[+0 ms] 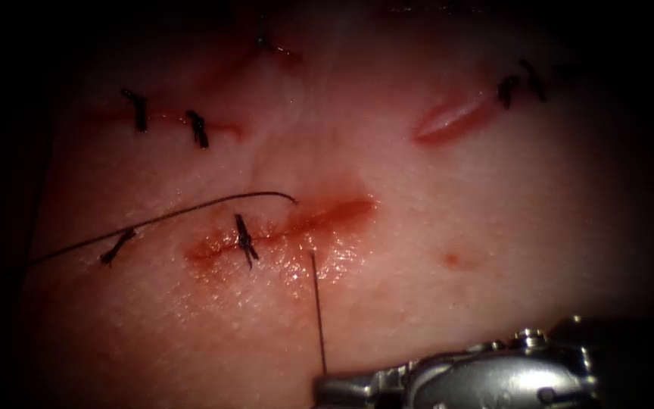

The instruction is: Wound Closure

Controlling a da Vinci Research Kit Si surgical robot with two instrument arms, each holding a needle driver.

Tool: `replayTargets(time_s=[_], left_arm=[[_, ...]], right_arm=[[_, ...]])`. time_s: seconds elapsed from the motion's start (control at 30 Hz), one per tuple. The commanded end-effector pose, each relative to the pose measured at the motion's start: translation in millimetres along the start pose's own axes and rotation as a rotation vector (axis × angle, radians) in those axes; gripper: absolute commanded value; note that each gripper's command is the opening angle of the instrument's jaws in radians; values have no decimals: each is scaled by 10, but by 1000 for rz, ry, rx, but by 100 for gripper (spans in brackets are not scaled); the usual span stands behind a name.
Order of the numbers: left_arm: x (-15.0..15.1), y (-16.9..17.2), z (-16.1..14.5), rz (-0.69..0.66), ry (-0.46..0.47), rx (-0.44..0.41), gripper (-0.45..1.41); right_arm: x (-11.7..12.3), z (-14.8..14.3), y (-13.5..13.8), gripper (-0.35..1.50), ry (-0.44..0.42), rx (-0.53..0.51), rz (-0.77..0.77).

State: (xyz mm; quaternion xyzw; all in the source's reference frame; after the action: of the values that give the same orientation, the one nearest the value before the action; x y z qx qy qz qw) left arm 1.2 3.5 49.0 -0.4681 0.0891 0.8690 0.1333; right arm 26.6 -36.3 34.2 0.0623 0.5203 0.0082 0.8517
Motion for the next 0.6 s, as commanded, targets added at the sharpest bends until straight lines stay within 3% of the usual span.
replayTargets(time_s=[0.03,0.23,0.4,0.43,0.5,0.53,0.6], left_arm=[[-1,0,8,1,3,0,-45],[0,1,7,1,2,0,-45],[0,2,8,2,2,-3,-45],[0,2,7,2,1,-2,-45],[1,3,7,2,1,-2,-45],[1,3,6,2,3,-4,-45],[2,3,6,2,2,-3,-45]], right_arm=[[21,6,-18,-35,12,21,-8],[73,-5,-53,-35,46,79,-14],[93,-1,-50,-35,61,72,-65],[93,0,-42,14,68,47,-74],[88,2,-28,78,66,3,-71],[82,2,-16,93,60,-20,-72],[70,1,3,98,50,-44,-82]])
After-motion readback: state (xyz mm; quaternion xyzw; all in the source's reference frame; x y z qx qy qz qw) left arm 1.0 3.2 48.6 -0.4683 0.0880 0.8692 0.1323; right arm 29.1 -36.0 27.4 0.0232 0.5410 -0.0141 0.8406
